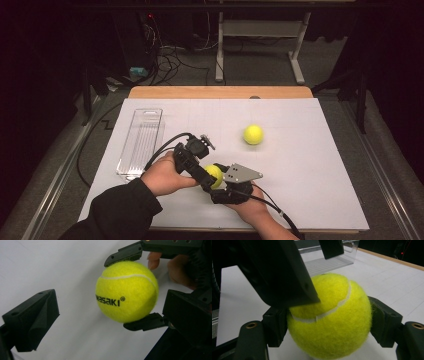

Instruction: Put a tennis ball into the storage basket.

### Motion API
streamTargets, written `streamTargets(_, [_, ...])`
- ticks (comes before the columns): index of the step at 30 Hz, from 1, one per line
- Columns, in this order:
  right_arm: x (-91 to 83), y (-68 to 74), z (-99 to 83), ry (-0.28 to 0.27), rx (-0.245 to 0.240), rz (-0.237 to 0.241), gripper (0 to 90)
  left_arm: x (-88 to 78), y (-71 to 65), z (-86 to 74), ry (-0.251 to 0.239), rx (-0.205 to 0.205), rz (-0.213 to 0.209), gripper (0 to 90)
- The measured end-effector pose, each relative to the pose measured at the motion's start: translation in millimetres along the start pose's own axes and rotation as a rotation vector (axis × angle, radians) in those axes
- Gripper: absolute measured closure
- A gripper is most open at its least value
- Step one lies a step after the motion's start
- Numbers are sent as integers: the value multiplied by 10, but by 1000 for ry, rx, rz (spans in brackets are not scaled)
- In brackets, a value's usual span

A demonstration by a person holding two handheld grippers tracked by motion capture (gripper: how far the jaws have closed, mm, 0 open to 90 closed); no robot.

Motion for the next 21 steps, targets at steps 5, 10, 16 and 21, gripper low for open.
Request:
streamTargets(5, [-16, 10, 19, -15, 0, -3, 270, 81, 6, 15, 10, -14, -30, 18])
streamTargets(10, [-27, 11, 31, -28, -3, 1, 270, 136, 12, 23, 16, -16, -65, 46])
streamTargets(16, [-39, 7, 41, -39, -3, -3, 270, 166, 19, 23, 14, -19, -123, 154])
streamTargets(21, [-39, 4, 40, -36, 3, -5, 270, 187, 25, 25, 13, -18, -172, 239])
Point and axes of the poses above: each handheld gripper's, and its own axes: x roughly forward along the jaws, z roughly out of its top, y roughly to its left, the point moved 2 cm from there along x, roughly forward along the jaws, and after that the axes turned 5 degrees about -y, right-handed, at the moved point
